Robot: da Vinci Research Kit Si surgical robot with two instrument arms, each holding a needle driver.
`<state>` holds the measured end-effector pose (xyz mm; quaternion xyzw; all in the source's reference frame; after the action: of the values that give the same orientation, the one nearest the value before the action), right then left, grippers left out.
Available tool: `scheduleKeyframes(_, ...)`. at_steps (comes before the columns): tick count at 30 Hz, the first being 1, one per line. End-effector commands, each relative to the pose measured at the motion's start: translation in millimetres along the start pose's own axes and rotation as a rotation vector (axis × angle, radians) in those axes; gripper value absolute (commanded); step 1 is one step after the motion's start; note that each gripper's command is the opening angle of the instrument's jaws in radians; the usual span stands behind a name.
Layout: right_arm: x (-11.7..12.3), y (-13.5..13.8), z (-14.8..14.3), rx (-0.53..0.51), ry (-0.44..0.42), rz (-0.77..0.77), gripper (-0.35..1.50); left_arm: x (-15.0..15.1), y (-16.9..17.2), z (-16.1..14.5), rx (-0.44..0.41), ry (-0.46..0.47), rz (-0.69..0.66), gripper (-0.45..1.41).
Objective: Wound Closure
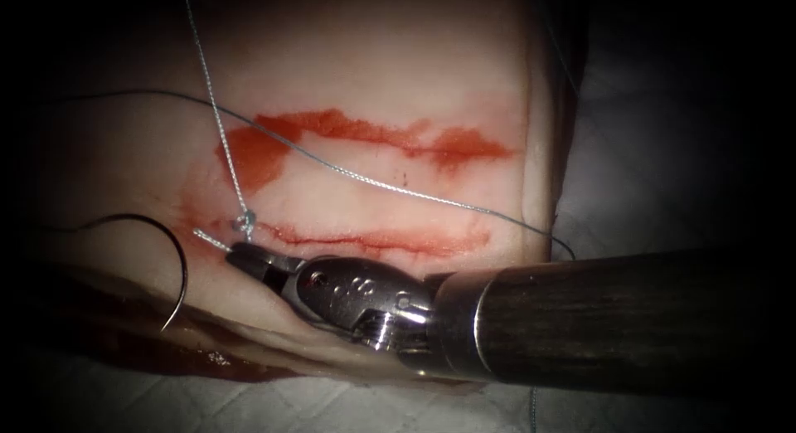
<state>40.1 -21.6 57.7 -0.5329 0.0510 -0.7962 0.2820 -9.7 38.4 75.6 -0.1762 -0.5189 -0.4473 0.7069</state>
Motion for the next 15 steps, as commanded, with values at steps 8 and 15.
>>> scheduleKeyframes(8,0.8,2.1,1.4,-0.045,0.016,-0.015,-0.35,-0.5,0.2,4.8,0.024,-0.006,0.027,-0.45)
scheduleKeyframes(15,1.1,3.7,1.7,-0.088,0.023,-0.032,-0.35,-1.4,0.7,8.6,0.015,0.0,0.07,-0.45)
